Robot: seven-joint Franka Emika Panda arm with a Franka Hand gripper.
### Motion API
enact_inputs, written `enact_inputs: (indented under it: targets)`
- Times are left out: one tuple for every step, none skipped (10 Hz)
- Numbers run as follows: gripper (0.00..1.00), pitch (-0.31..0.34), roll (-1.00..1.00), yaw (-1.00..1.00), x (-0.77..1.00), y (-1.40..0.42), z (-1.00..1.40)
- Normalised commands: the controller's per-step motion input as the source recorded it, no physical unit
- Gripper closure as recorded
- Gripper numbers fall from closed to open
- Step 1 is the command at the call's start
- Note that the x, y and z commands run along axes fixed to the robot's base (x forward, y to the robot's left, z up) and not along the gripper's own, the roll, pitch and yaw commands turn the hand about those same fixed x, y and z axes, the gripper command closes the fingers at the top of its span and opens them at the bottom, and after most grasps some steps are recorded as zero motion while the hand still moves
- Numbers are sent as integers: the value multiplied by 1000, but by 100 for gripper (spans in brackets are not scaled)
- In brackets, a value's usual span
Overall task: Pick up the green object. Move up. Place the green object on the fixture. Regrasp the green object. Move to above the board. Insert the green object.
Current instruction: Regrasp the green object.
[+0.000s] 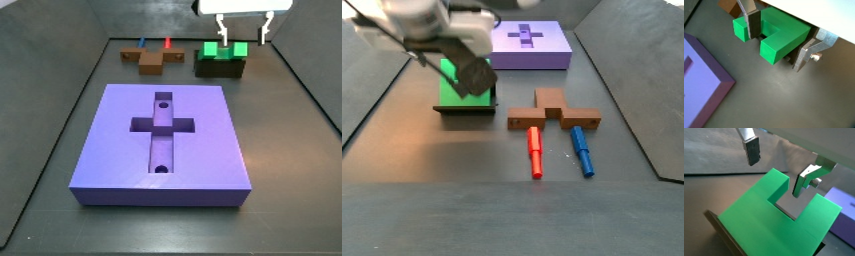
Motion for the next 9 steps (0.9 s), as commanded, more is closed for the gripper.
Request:
enact_inputs:
  targets:
    - [0,-151,1000,123,-174,-31,120]
    - [0,-203,1000,111,-100,-86,160]
    - [0,-323,934,89,0,-91,140]
    - [0,-323,1000,31,6,-103,80]
    - [0,-314,1000,0,100,-137,63]
    - [0,-129,1000,0,329,-140,23]
    - [0,0,1000,0,23,-54,0]
    - [0,100,1000,14,0,-6,29]
    - [0,149,1000,49,-37,0,40]
